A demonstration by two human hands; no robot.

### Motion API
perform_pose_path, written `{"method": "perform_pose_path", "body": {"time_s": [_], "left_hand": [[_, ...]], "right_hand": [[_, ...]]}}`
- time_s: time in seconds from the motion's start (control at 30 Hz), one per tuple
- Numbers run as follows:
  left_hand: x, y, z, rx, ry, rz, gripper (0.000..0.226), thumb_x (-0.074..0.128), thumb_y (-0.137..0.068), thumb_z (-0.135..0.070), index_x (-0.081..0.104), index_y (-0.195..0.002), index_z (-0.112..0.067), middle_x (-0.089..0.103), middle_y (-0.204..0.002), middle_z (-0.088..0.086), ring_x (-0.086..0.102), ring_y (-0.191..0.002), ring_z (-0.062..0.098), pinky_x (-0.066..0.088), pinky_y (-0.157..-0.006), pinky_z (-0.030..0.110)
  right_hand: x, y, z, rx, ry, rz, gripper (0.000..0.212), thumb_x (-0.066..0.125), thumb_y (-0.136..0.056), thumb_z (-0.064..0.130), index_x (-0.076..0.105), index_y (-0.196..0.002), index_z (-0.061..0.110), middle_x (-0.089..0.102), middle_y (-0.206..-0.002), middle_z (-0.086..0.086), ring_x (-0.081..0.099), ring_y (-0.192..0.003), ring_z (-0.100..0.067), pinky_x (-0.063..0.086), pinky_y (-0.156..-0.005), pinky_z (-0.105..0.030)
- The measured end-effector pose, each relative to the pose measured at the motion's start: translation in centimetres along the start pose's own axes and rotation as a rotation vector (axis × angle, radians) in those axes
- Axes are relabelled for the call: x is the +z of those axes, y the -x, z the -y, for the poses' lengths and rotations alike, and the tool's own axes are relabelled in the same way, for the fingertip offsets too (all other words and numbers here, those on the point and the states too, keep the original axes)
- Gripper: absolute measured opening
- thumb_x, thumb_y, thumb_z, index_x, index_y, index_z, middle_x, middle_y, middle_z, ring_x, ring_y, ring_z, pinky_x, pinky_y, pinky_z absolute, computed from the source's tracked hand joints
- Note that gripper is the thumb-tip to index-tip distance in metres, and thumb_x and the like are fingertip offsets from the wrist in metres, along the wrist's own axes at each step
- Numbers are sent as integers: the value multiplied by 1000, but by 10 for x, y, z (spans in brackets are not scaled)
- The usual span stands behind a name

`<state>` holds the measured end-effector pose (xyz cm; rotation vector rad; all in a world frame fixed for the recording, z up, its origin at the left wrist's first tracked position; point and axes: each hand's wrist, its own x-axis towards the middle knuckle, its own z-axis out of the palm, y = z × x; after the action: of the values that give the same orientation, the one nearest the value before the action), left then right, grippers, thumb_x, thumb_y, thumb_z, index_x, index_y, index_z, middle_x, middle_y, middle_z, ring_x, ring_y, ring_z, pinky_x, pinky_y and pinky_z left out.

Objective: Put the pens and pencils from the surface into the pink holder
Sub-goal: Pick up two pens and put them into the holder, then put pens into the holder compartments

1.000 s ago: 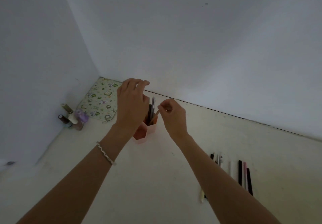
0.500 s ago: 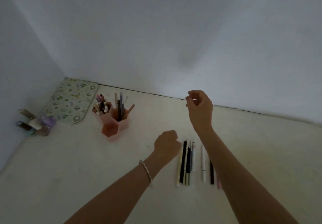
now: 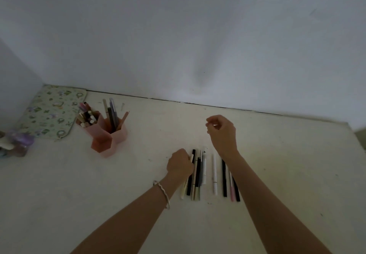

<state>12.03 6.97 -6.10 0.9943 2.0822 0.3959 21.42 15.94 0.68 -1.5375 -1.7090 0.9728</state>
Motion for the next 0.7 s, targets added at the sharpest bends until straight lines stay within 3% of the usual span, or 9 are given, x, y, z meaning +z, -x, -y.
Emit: {"method": "perform_pose_path", "body": {"time_s": [0.1, 0.23, 0.33, 0.4, 0.47, 0.57, 0.7], "left_hand": [[-35, -10, -2, 38, 175, -176, 12, 62, -88, -16, 62, -100, -14, 69, -99, 4, 66, -88, 21, 50, -76, 27], [-84, -15, -7, 137, 342, -393, 12, 63, -90, -15, 61, -102, -14, 66, -91, -2, 63, -77, 14, 46, -63, 19], [-102, -13, -2, 184, 449, -435, 18, 64, -91, -10, 58, -107, -16, 66, -92, -1, 64, -76, 13, 49, -61, 17], [-106, -11, 3, 227, 492, -451, 27, 63, -92, -8, 56, -116, -17, 66, -93, 1, 65, -78, 14, 54, -67, 22], [-108, -9, 8, 274, 497, -470, 37, 62, -93, -7, 52, -126, -20, 65, -95, 2, 65, -81, 13, 56, -70, 22], [-115, -5, 15, 345, 482, -519, 43, 60, -93, -6, 50, -132, -23, 63, -98, 0, 63, -83, 10, 55, -70, 16], [-157, 1, 22, 454, 468, -708, 36, 61, -90, -2, 57, -123, -17, 61, -106, 2, 63, -86, 8, 59, -74, 21]], "right_hand": [[5, -2, -14, 72, 232, 156, 18, 56, -86, 7, 70, -96, 10, 67, -88, -1, 61, -71, -14, 41, -61, -13], [27, 2, -30, 182, 481, 386, 21, 54, -79, 5, 68, -85, -10, 71, -86, -20, 68, -76, -30, 48, -63, -27], [45, 11, -29, 142, 699, 431, 32, 60, -85, 23, 53, -62, 2, 52, -60, -4, 53, -60, -19, 46, -60, -28], [55, 20, -27, 27, 858, 420, 35, 57, -89, 31, 45, -63, 12, 49, -68, 0, 50, -73, -19, 42, -64, -29], [63, 28, -25, -76, 953, 406, 24, 51, -92, 27, 47, -73, 13, 58, -85, -3, 52, -90, -21, 40, -71, -28], [75, 33, -21, -89, 956, 425, 14, 51, -89, 19, 51, -76, 13, 58, -86, -5, 55, -93, -22, 38, -68, -27], [82, 20, 4, 40, 652, 381, 31, 55, -83, 24, 40, -60, 10, 41, -59, 0, 45, -60, -20, 29, -47, -26]]}}
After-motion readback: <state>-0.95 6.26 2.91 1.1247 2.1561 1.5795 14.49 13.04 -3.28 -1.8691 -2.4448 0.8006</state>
